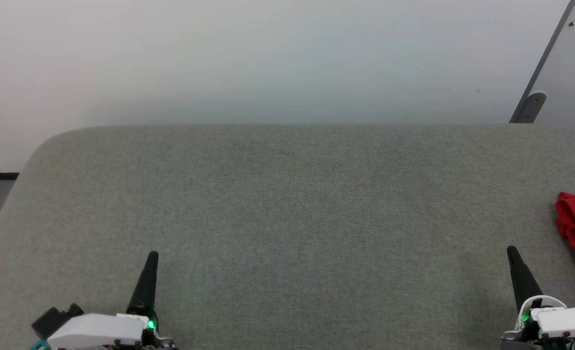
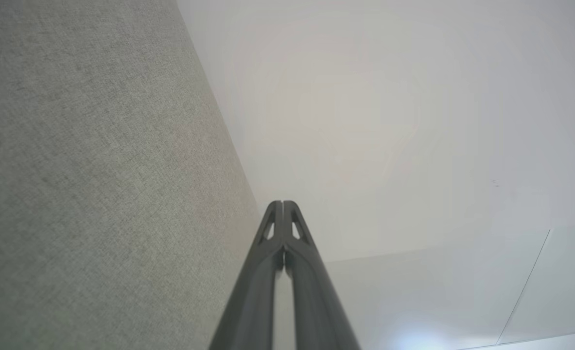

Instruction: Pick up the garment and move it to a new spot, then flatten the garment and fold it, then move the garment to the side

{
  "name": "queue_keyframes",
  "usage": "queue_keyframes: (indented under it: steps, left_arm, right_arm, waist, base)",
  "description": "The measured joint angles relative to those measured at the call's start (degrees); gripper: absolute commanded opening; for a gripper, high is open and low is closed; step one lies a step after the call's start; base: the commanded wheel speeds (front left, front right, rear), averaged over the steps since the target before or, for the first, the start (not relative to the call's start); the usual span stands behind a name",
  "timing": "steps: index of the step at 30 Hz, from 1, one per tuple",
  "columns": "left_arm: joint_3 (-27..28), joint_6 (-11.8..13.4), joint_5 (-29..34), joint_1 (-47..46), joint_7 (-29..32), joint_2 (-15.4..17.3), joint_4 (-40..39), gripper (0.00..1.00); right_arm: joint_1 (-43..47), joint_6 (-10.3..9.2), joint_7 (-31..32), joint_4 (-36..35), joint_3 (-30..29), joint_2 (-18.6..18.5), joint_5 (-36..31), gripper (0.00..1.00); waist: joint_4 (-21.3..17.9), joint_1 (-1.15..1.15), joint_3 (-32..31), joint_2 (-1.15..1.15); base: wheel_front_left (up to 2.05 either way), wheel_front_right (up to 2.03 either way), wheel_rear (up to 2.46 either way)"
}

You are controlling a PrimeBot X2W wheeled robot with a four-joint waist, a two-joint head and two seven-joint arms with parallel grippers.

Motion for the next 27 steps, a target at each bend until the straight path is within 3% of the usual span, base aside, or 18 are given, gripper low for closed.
queue_keyframes:
  steps: [27]
  left_arm:
    - [1.14, -0.01, -10.66, -2.47, 3.21, -0.58, 1.38, 0.00]
  right_arm:
    - [-1.92, 0.00, 2.93, 1.10, -0.41, 0.83, 9.59, 0.00]
  waist:
    - [-0.32, 0.00, 0.40, 0.00]
  base:
    - [0.00, 0.00, 0.00]
